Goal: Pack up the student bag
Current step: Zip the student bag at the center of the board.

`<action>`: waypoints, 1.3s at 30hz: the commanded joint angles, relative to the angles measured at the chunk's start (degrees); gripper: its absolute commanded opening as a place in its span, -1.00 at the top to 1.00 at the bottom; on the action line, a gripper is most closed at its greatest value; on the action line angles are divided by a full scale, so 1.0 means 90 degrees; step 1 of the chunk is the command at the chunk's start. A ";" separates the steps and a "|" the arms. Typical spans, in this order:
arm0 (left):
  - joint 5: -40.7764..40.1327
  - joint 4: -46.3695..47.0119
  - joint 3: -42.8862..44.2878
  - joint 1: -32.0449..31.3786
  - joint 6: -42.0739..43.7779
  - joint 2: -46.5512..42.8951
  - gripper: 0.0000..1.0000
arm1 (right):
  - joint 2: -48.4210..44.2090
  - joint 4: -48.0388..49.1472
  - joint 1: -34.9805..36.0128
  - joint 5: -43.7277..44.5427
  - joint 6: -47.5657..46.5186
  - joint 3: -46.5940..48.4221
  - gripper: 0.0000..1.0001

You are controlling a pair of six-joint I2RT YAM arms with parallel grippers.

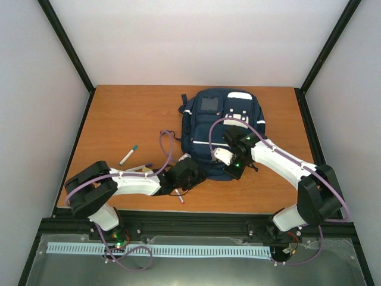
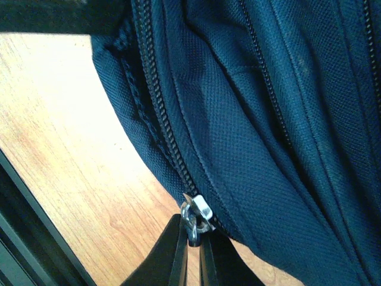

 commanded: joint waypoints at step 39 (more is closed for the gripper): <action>-0.1492 -0.1410 -0.0986 0.0278 0.0496 -0.2319 0.98 | 0.0155 0.0417 -0.2853 0.1090 -0.1650 -0.0672 0.94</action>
